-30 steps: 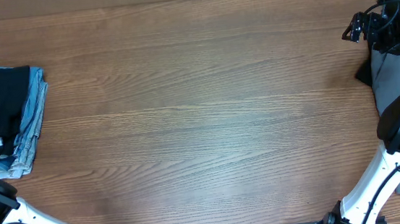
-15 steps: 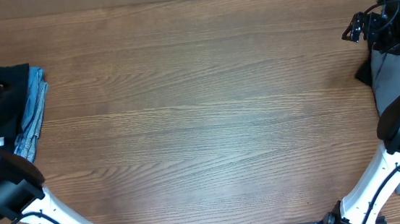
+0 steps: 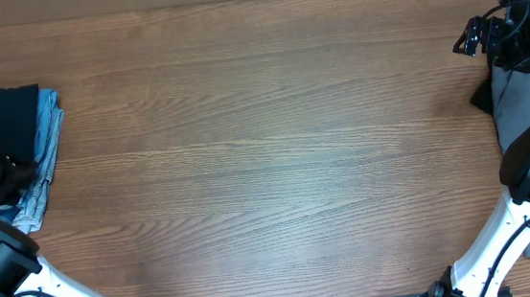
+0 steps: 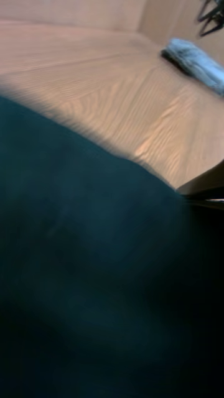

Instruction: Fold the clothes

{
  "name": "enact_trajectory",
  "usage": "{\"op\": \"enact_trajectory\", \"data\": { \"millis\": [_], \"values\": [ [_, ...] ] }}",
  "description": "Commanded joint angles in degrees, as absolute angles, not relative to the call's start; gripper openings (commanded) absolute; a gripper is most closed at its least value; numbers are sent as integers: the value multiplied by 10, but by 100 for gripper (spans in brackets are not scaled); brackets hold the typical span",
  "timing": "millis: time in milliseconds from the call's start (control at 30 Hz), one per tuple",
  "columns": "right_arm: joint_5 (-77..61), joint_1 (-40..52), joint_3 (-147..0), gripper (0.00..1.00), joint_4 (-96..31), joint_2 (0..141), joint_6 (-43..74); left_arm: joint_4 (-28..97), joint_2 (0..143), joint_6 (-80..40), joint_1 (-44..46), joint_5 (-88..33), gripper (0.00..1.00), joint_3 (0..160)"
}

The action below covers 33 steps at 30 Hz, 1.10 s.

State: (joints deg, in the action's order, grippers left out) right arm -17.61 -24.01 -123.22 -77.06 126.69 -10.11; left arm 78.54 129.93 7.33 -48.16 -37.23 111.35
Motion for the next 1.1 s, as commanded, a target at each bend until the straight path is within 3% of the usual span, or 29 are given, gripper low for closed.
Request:
{"op": "enact_trajectory", "data": {
  "millis": [0, 100, 233, 300, 433, 633, 900, 1067],
  "values": [
    [-180, -241, -1231, 100, -767, 1255, -98, 721, 1300, 62, -496, -384, 4, 1028],
    [-180, -241, -1231, 100, -767, 1255, -98, 713, 1300, 30, -496, -396, 5, 1010],
    [-180, -241, -1231, 100, -767, 1255, -98, 737, 1300, 23, -496, -617, 4, 1068],
    [-180, -241, -1231, 100, -767, 1255, -98, 776, 1299, 23, -490, -642, 4, 1148],
    [-180, -241, -1231, 100, -767, 1255, -98, 789, 1299, -39, -485, -579, 4, 1280],
    [-180, -241, -1231, 100, -767, 1255, -98, 666, 1300, -153, -468, -352, 4, 1295],
    [-180, -241, -1231, 100, -767, 1255, -98, 559, 1300, -218, -469, -295, 4, 1280],
    [-180, -241, -1231, 100, -767, 1255, -98, 457, 1300, -254, -478, -296, 4, 1173]
  ]
}}
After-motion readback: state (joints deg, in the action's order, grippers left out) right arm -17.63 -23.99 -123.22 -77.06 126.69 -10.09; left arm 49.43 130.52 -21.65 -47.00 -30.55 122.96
